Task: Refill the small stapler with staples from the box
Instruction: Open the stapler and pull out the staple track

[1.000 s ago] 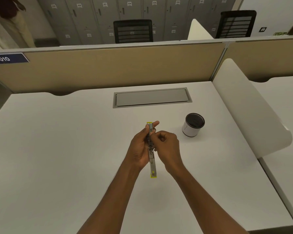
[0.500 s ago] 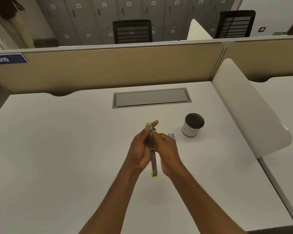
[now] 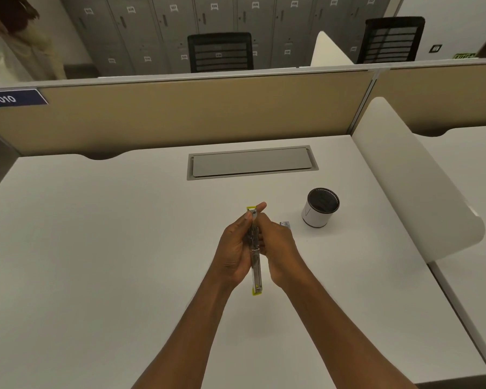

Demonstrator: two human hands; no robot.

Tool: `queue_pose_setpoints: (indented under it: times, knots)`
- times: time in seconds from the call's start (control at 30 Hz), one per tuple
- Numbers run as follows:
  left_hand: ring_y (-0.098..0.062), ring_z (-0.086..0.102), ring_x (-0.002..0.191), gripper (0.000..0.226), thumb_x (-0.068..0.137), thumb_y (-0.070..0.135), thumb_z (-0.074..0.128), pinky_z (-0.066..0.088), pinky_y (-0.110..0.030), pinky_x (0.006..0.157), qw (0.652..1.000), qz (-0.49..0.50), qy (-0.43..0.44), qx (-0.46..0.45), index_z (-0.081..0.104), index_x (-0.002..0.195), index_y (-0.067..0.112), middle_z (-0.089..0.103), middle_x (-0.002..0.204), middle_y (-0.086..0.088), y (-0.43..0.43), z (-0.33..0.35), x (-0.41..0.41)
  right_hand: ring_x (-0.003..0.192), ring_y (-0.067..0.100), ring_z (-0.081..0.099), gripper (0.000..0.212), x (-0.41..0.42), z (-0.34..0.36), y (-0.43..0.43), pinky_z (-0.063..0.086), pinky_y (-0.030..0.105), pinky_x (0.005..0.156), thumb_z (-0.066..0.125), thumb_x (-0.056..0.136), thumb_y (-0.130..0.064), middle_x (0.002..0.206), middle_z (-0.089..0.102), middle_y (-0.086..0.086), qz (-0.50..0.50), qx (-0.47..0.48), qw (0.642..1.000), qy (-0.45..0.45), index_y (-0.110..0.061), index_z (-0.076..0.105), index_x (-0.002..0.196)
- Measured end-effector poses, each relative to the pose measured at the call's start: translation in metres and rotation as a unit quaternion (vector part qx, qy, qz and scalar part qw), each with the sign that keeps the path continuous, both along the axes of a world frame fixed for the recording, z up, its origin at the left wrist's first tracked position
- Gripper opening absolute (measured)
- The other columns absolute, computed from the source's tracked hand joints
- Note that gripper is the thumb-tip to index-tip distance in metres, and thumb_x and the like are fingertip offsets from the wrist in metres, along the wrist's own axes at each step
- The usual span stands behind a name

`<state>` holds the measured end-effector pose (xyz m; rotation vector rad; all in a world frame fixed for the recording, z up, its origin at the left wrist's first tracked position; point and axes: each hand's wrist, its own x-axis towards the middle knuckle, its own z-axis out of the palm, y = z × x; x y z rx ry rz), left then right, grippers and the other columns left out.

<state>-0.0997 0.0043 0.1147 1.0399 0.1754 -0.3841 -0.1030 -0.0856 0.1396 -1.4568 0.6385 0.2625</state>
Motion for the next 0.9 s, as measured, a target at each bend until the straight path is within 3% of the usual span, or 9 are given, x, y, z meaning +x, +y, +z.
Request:
queue_pose_setpoints:
  times: [0.13,0.23,0.33,0.53,0.77,0.83,0.9]
  knots:
    - [-0.016,0.076,0.1,0.04,0.112,0.029,0.033,0.058,-0.035,0.089,1.0,0.0,0.003,0.01,0.07,0.125,0.019,0.08,0.109,0.0,0.001,-0.003,-0.001,0.1,0.03,0.069,0.05,0.005,0.003,-0.001,0.053,0.047,0.101,0.062,0.086,-0.056,0.1,0.073,0.014,0.015,0.029,0.999,0.041,-0.009,0.071,0.099]
    - [-0.021,0.071,0.1,0.042,0.11,0.031,0.037,0.051,-0.041,0.093,1.0,0.008,0.008,-0.006,0.076,0.12,0.021,0.077,0.109,-0.007,0.001,-0.007,-0.001,0.082,0.023,0.063,0.032,0.002,0.002,-0.002,0.052,0.04,0.093,0.065,0.09,-0.044,0.079,0.068,0.007,0.003,0.063,0.997,0.039,-0.014,0.067,0.078]
    - [-0.024,0.073,0.101,0.04,0.108,0.032,0.04,0.053,-0.042,0.093,1.0,0.0,0.012,-0.018,0.075,0.121,0.017,0.076,0.111,-0.011,0.001,-0.01,-0.002,0.075,0.022,0.062,0.026,-0.001,0.001,-0.007,0.052,0.039,0.086,0.069,0.089,-0.03,0.069,0.067,0.005,-0.006,0.105,0.993,0.049,-0.012,0.067,0.071]
    - [-0.022,0.077,0.101,0.04,0.111,0.031,0.037,0.06,-0.035,0.086,1.0,-0.005,0.026,0.004,0.071,0.124,0.014,0.079,0.108,-0.008,-0.002,-0.015,-0.006,0.076,0.023,0.065,0.023,-0.007,-0.001,-0.011,0.055,0.037,0.088,0.068,0.09,-0.026,0.073,0.068,0.009,-0.003,0.105,0.992,0.072,-0.008,0.068,0.075]
    - [-0.025,0.071,0.118,0.038,0.11,0.032,0.04,0.054,-0.044,0.1,0.999,0.007,0.037,0.031,0.075,0.121,0.019,0.078,0.12,-0.003,-0.005,-0.016,-0.007,0.1,0.035,0.07,0.023,-0.005,0.0,-0.016,0.055,0.048,0.098,0.071,0.088,-0.024,0.104,0.072,0.018,0.013,0.084,0.994,0.064,-0.005,0.065,0.099]
    - [-0.022,0.071,0.119,0.038,0.11,0.03,0.04,0.052,-0.045,0.105,0.999,0.005,0.035,0.038,0.074,0.123,0.018,0.077,0.123,-0.001,-0.006,-0.017,-0.009,0.098,0.035,0.07,0.024,-0.005,0.002,-0.018,0.055,0.049,0.098,0.07,0.088,-0.018,0.098,0.07,0.016,0.013,0.087,0.994,0.07,-0.003,0.061,0.105]
    - [-0.02,0.072,0.118,0.038,0.111,0.028,0.04,0.054,-0.042,0.104,0.998,-0.002,0.031,0.047,0.072,0.126,0.015,0.077,0.125,-0.002,-0.007,-0.018,-0.011,0.094,0.033,0.069,0.013,-0.005,0.003,-0.02,0.055,0.048,0.098,0.067,0.089,-0.01,0.089,0.069,0.014,0.014,0.089,0.992,0.088,-0.002,0.062,0.097]
